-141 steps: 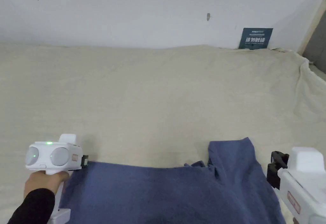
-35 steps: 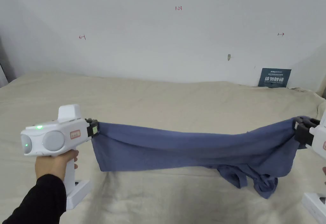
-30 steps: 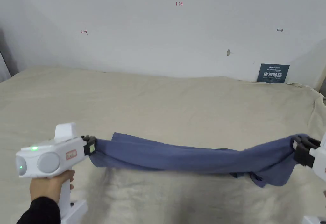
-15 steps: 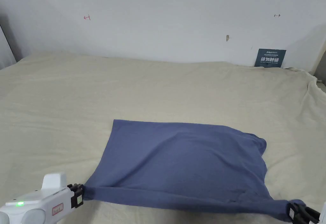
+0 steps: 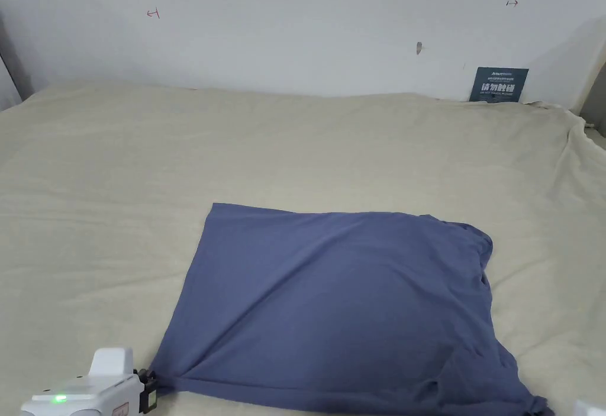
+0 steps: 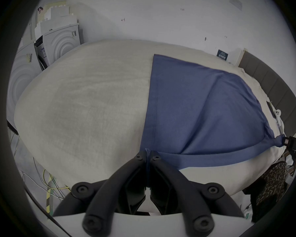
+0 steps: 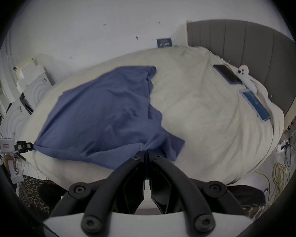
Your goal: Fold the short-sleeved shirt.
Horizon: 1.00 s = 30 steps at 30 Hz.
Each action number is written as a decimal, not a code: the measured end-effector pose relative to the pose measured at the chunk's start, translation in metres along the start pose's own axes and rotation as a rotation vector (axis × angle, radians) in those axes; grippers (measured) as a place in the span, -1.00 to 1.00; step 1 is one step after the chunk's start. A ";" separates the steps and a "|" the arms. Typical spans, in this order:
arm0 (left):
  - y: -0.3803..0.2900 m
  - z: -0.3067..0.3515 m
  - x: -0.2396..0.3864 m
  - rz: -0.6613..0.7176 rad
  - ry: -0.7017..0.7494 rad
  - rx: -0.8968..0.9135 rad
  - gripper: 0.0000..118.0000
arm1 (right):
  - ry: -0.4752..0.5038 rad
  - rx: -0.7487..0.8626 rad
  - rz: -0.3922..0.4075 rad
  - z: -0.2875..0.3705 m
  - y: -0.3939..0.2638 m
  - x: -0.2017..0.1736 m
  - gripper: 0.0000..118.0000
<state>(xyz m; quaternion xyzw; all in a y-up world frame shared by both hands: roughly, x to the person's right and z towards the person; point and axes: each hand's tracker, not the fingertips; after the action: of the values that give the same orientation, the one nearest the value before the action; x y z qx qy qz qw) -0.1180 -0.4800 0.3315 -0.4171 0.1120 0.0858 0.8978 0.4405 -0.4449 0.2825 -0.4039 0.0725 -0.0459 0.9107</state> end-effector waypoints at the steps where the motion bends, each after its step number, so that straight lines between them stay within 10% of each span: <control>1: -0.002 -0.004 0.000 0.004 0.003 -0.009 -1.00 | -0.019 -0.024 -0.002 -0.016 -0.004 0.013 -0.96; 6: -0.004 -0.005 0.001 0.052 0.017 -0.014 -0.96 | -0.055 -0.085 -0.009 -0.033 -0.010 0.013 -0.95; 9: 0.003 0.004 0.003 0.087 0.025 -0.046 -0.53 | -0.069 -0.092 0.002 -0.025 0.000 0.009 -0.82; 13: 0.017 0.028 0.008 0.113 0.002 0.025 0.75 | -0.088 0.007 0.039 0.001 0.021 -0.002 0.67; 26: 0.089 0.112 0.068 0.029 0.018 0.480 0.77 | -0.036 0.455 0.137 0.080 0.103 -0.049 0.64; 30: 0.092 0.124 0.083 -0.004 0.038 0.584 0.36 | -0.096 0.543 0.207 0.087 0.107 -0.065 0.29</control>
<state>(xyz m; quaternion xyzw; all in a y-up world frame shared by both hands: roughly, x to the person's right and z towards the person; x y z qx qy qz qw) -0.0448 -0.3216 0.3194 -0.1430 0.1477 0.0403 0.9778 0.3936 -0.3007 0.2669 -0.1377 0.0552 0.0489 0.9877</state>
